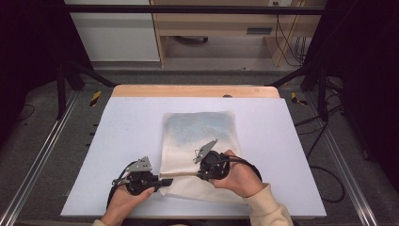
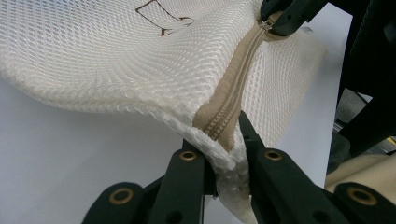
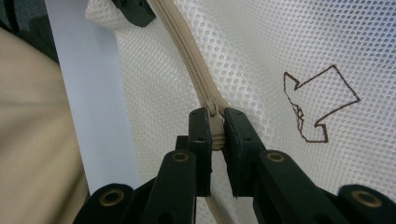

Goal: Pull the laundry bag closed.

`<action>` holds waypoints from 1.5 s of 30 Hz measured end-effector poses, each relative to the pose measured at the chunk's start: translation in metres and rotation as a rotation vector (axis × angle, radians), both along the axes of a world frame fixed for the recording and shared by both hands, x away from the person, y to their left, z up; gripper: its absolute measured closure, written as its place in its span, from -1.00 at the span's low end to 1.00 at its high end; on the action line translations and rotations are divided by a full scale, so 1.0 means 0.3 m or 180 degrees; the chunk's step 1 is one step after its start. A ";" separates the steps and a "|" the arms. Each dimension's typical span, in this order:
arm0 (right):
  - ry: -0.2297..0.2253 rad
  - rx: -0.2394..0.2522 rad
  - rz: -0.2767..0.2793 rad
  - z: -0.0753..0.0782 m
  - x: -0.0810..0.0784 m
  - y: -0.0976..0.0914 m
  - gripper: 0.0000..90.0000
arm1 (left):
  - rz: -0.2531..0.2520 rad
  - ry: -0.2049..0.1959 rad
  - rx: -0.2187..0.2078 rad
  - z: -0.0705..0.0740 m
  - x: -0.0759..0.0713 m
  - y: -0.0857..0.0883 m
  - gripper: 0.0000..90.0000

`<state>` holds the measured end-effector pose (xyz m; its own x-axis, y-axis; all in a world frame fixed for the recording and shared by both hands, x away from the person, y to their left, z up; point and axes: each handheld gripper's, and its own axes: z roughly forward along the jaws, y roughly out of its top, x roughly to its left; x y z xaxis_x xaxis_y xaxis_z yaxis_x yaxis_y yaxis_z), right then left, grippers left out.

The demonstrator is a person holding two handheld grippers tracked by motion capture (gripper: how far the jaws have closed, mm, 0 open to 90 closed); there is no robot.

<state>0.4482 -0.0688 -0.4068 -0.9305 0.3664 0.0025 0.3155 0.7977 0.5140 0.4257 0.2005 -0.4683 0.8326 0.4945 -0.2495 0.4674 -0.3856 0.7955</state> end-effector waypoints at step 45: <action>0.0012 0.0050 -0.0209 -0.002 -0.019 -0.111 0.82 | -0.0004 -0.0001 0.0036 -0.001 0.002 0.004 0.87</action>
<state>0.4425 -0.1020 -0.4074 -0.9044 0.4265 0.0123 0.3688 0.7670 0.5250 0.4264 0.2018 -0.4687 0.8332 0.4962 -0.2438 0.4668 -0.3950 0.7912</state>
